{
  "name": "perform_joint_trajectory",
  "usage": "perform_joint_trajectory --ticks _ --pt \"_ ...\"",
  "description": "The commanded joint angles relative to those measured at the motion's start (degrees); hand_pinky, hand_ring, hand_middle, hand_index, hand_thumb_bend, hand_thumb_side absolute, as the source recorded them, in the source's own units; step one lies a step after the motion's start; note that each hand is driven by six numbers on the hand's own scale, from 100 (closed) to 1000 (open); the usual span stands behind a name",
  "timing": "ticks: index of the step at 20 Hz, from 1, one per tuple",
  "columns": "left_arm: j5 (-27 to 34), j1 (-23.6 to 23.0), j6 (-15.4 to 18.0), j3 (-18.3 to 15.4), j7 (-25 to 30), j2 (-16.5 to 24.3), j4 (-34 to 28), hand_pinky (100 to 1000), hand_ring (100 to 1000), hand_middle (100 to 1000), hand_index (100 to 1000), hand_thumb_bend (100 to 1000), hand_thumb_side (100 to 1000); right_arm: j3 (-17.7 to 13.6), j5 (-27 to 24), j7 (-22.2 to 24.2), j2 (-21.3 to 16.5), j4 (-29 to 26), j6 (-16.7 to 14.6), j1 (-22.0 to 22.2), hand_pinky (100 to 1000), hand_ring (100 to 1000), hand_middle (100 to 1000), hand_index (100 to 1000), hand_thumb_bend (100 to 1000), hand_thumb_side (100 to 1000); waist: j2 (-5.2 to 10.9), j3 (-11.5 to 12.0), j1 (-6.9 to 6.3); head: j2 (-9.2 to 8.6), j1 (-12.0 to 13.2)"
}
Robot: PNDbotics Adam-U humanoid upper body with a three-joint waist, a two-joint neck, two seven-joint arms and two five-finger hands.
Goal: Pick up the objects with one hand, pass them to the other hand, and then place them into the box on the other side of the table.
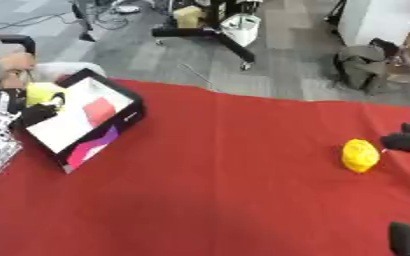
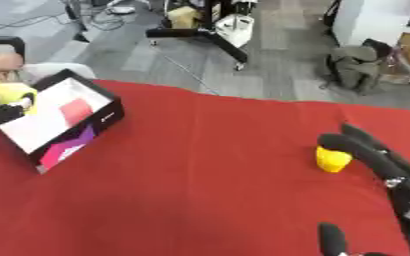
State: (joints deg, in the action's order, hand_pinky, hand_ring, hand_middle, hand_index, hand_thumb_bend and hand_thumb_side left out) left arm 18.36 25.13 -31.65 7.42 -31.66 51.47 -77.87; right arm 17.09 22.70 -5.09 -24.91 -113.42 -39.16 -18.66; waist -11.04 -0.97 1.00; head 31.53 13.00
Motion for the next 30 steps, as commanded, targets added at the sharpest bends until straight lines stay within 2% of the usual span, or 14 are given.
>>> perform_joint_trajectory --ticks 1,3,5,9,12,16,17,18,20,23,26,28,30 --pt "-0.89 0.32 -20.32 -1.05 -20.31 2.03 -0.42 1000 890 898 805 686 703 -0.19 0.01 0.39 -0.37 -1.18 -0.1 -0.45 985 852 874 1000 100 409 1.36 0.18 -0.17 -0.8 -0.24" --pt "-1.19 0.19 -20.32 -0.99 -20.31 1.96 -0.57 1000 900 909 810 722 743 -0.21 -0.02 0.46 -0.43 -1.18 -0.14 -0.42 985 851 872 1000 100 411 1.41 0.26 -0.14 -0.83 -0.3" --pt "-1.19 0.07 -20.32 -0.98 -20.31 1.85 -0.62 1000 900 909 808 718 754 -0.24 -0.01 0.53 -0.5 -1.18 -0.19 -0.39 984 851 873 1000 100 408 1.45 0.33 -0.12 -0.91 -0.4" --pt "-0.99 0.05 -20.3 -0.84 -20.31 1.4 -4.64 1000 894 900 773 610 701 -0.92 0.26 0.31 -1.49 -1.18 -0.51 -0.56 976 851 877 1000 100 385 1.49 0.57 -0.11 -0.76 -1.56" --pt "-0.65 -0.67 -17.91 -0.35 -20.31 0.75 -15.14 1000 881 888 731 553 693 -2.77 -0.32 -0.95 -4.58 -0.16 1.1 -1.03 981 852 874 1000 100 393 1.55 0.93 -0.04 -0.13 -4.21" --pt "0.6 -1.86 -12.25 0.12 -20.31 -0.53 -31.64 1000 850 863 683 494 680 -5.3 -2.75 -2.26 -9.7 4.92 4.92 -2.3 1000 852 860 1000 100 484 1.4 1.66 0.07 1.17 -9.15" --pt "0.59 -1.82 -9.91 0.41 -20.31 -1.09 -34.23 1000 841 852 678 487 671 -5.86 -3.47 -2.0 -10.9 6.72 5.84 -2.87 1000 853 858 1000 100 487 1.31 1.87 0.06 1.56 -10.58" --pt "0.33 -1.52 -6.11 1.25 -20.31 -1.74 -35.5 1000 834 844 677 482 664 -6.36 -4.16 -1.37 -12.02 8.83 6.76 -3.57 1000 854 855 1000 100 495 1.22 2.08 0.04 1.93 -12.05" --pt "-1.08 -1.02 2.68 3.85 -20.3 -3.21 -36.43 1000 815 822 666 479 640 -7.44 -5.96 -0.19 -13.71 13.67 8.38 -5.34 1000 854 846 1000 100 530 1.03 2.63 -0.08 2.72 -15.54" --pt "-4.81 -0.63 13.08 7.23 -17.39 -5.65 -36.69 1000 802 807 664 461 629 -8.95 -7.98 1.55 -14.96 22.08 10.2 -8.74 1000 856 842 1000 100 558 0.83 3.59 -0.21 3.42 -21.04" --pt "-8.38 -0.07 21.12 8.64 -10.41 -8.71 -36.72 985 778 775 632 438 613 -10.45 -8.13 3.74 -14.95 31.39 11.54 -12.26 1000 867 835 979 100 626 0.77 4.85 -0.29 3.69 -25.74" --pt "-9.66 0.53 24.94 9.07 -5.88 -10.77 -36.73 981 773 767 617 429 609 -11.29 -8.32 5.54 -14.56 37.52 12.14 -14.43 1000 871 831 973 100 637 0.75 5.77 -0.34 3.77 -28.16" --pt "-10.43 1.41 28.03 9.38 -1.96 -12.87 -36.73 976 770 762 616 428 605 -12.07 -7.29 7.07 -14.21 42.9 12.51 -16.32 1000 876 835 974 100 604 0.71 6.76 -0.36 3.84 -30.29"
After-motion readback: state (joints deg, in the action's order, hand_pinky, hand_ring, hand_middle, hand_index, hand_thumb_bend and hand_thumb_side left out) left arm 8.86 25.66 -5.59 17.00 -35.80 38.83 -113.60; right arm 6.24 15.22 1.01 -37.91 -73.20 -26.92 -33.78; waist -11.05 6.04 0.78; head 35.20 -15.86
